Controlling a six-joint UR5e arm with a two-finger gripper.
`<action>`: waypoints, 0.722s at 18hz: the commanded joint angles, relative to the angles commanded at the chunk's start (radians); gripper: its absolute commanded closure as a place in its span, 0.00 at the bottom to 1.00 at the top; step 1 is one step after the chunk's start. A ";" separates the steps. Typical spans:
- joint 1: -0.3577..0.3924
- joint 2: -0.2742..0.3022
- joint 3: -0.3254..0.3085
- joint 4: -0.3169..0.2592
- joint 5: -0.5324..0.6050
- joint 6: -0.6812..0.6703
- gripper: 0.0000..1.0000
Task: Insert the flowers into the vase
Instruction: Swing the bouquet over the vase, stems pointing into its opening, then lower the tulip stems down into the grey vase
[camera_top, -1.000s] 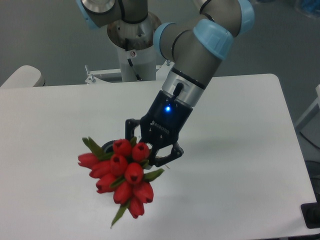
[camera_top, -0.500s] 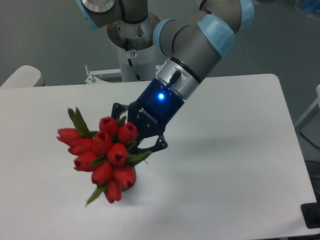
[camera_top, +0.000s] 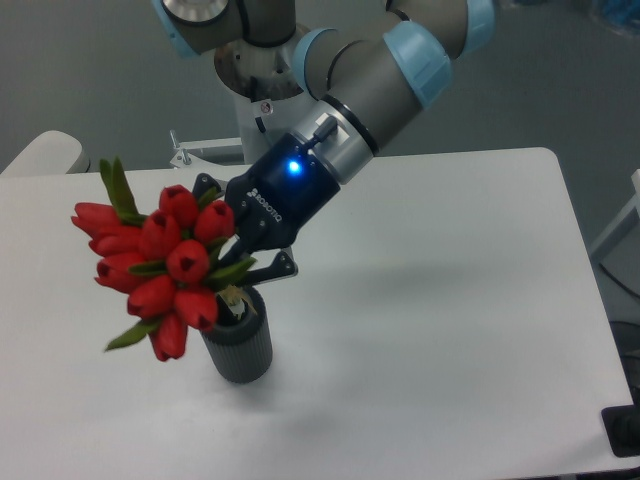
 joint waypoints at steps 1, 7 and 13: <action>0.000 0.008 -0.017 0.000 -0.002 0.026 0.87; -0.002 0.009 -0.035 0.003 -0.005 0.051 0.87; -0.011 0.012 -0.088 0.005 -0.006 0.103 0.87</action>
